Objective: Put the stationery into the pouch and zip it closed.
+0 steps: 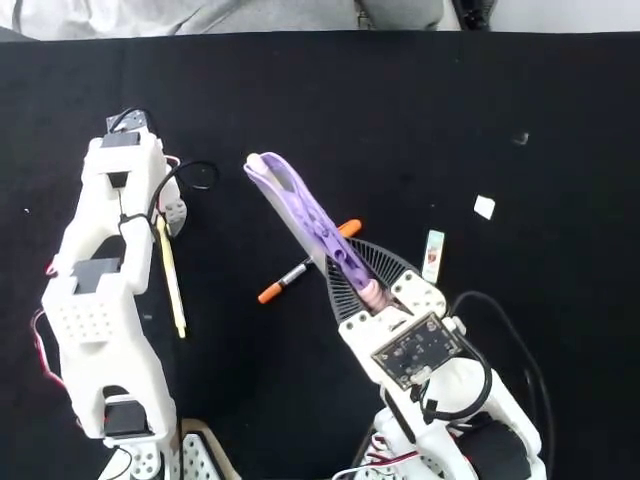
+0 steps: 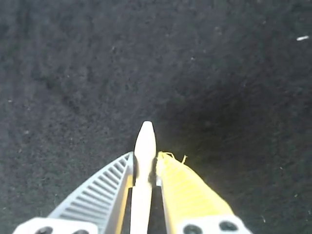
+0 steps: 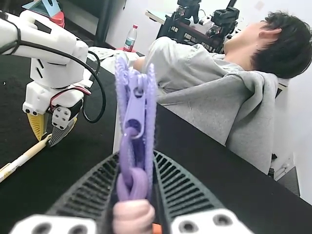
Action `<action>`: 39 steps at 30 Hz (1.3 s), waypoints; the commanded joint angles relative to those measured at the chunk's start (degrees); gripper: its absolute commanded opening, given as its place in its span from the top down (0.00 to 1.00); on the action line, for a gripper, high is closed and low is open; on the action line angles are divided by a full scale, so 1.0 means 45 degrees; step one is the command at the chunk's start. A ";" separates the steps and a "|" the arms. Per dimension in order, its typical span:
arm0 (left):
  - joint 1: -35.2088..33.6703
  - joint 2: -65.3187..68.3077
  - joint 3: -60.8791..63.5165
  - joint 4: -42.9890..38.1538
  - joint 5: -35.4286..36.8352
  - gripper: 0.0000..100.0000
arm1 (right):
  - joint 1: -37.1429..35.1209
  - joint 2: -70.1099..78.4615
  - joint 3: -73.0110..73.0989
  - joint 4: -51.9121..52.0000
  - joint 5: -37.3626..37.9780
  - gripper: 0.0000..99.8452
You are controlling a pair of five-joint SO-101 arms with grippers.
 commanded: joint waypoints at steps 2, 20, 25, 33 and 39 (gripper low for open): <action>-0.0029 -0.0117 -0.1436 0.0879 -0.0059 0.97 | -0.0098 -0.1241 -0.0166 0.0117 -0.0117 0.99; 0.0557 -0.0117 -1.3900 0.6017 0.0020 0.97 | -0.0098 -0.1241 -0.0166 0.0254 -0.0117 0.99; 0.0635 -0.0117 -1.6733 0.6017 0.0098 0.97 | -0.0098 -0.1260 -0.0127 0.0254 -0.0117 0.99; 0.0557 -0.0586 -1.9057 0.6037 0.3282 0.97 | -0.0117 -0.1260 0.0029 0.0254 -0.0117 0.99; 0.0654 -0.1856 -1.9057 0.6056 0.4962 0.97 | -0.1465 -0.1709 -0.0068 0.0469 -0.0117 0.99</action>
